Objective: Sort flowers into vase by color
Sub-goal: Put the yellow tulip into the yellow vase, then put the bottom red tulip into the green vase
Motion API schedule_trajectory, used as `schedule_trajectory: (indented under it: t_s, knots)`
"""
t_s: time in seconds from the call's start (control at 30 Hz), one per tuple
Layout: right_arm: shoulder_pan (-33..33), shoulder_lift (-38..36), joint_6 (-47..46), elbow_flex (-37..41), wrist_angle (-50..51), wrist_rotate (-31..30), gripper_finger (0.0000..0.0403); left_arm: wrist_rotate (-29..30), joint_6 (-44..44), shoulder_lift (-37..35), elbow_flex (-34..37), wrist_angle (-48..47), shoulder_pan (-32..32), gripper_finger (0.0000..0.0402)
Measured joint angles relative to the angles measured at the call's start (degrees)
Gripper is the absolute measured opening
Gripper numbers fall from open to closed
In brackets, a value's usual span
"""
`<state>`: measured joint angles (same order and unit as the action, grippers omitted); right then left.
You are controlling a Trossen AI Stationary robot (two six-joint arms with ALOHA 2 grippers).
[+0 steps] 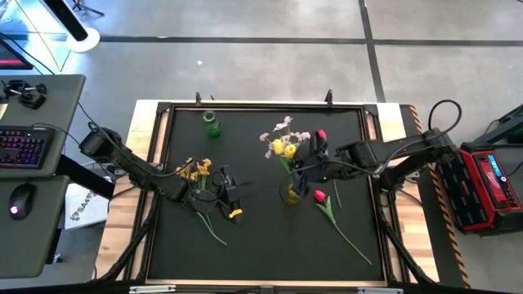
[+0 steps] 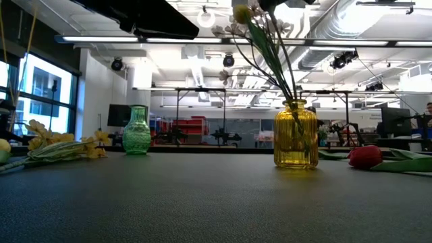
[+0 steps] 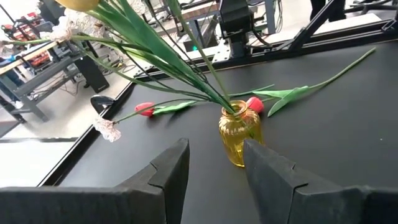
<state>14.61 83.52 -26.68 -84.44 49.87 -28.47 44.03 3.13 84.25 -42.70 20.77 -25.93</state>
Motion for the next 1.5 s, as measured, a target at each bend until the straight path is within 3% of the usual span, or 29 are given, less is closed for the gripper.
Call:
schedule_trajectory:
  t_s: [0.43, 0.63, 0.93, 1.17, 1.37, 1.5]
  knots:
    - [0.03, 0.12, -0.42, 0.00, 0.90, -0.04, 0.0154, -1.90, -0.11, 0.00, 0.00, -0.02, 0.00, 0.0138]
    - [0.05, 0.12, -0.49, 0.00, 1.79, -0.04, 0.0199, -1.90, -0.13, 0.00, 0.00, -0.02, 0.00, 0.0138]
    - [0.98, -0.75, -1.86, -2.01, 5.05, -0.61, 0.0201, -1.90, -0.72, 0.00, 0.00, -0.08, -0.06, 0.0138]
    - [6.35, -0.80, -1.57, -3.60, 6.06, -0.85, 0.0195, -1.90, -1.05, 0.00, 0.00, -0.44, -0.76, 0.0138]
    - [13.50, -0.84, -0.92, 2.41, 5.68, 1.79, 0.0195, -1.88, -1.27, 0.00, 0.00, -0.20, -0.74, 0.0138]
    - [17.84, -0.82, -3.50, 10.41, -1.88, 3.64, 0.0194, -1.88, -1.63, 0.02, 0.00, 0.11, -0.72, 0.0138]
